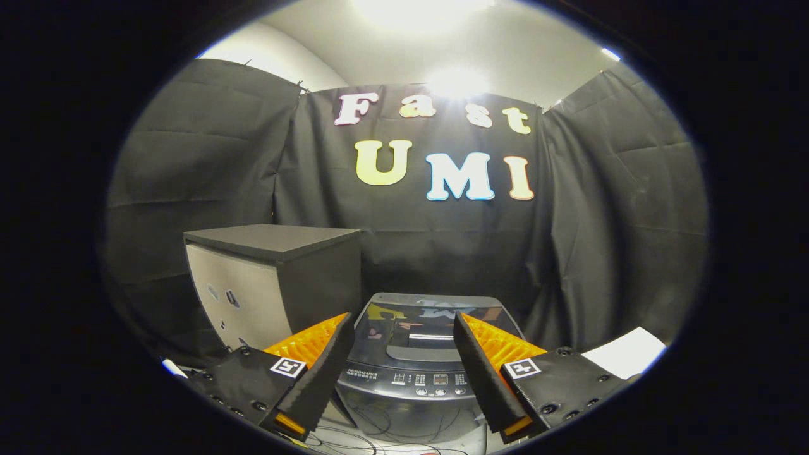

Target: Put the clothes into the washing machine and then close the washing machine lid.

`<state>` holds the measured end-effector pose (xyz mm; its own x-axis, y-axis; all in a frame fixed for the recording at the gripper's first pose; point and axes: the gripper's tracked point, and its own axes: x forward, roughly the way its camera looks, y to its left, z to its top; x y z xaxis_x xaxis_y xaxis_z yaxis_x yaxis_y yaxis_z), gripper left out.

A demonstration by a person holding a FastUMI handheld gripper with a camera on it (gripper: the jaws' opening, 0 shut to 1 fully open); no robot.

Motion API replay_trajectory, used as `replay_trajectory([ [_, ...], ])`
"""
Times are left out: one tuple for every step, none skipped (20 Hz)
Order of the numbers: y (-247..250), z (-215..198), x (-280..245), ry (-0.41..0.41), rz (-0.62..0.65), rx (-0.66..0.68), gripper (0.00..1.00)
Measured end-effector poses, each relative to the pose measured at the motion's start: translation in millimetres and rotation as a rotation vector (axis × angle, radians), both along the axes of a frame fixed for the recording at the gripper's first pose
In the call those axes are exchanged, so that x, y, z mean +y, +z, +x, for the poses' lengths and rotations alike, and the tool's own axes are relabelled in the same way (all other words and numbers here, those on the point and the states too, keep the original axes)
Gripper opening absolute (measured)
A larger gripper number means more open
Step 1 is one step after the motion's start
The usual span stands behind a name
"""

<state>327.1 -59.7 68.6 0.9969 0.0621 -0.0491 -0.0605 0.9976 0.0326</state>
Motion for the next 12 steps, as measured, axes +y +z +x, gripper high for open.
replay_trajectory([
  [1.1, -5.4, 1.5, -0.003, 0.005, -0.007, 0.98],
  [1.3, -12.0, 1.4, -0.008, 0.000, -0.017, 0.98],
  [3.4, -17.9, 2.1, -0.010, -0.010, -0.032, 0.98],
  [4.7, -23.5, 5.8, -0.003, -0.021, -0.044, 0.98],
  [4.8, -30.1, 7.4, 0.001, -0.034, -0.054, 0.98],
  [4.8, -35.2, 9.5, 0.012, -0.048, -0.064, 0.98],
  [5.0, -40.1, 10.1, 0.012, -0.065, -0.073, 0.98],
  [5.9, -44.0, 9.7, 0.010, -0.075, -0.083, 0.98],
  [6.1, -47.4, 10.8, 0.011, -0.074, -0.089, 0.98],
  [6.1, -50.3, 12.9, 0.008, -0.068, -0.095, 0.98],
  [5.5, -53.4, 13.8, 0.006, -0.065, -0.099, 0.98],
  [3.7, -54.5, 15.0, 0.005, -0.073, -0.098, 0.98],
])
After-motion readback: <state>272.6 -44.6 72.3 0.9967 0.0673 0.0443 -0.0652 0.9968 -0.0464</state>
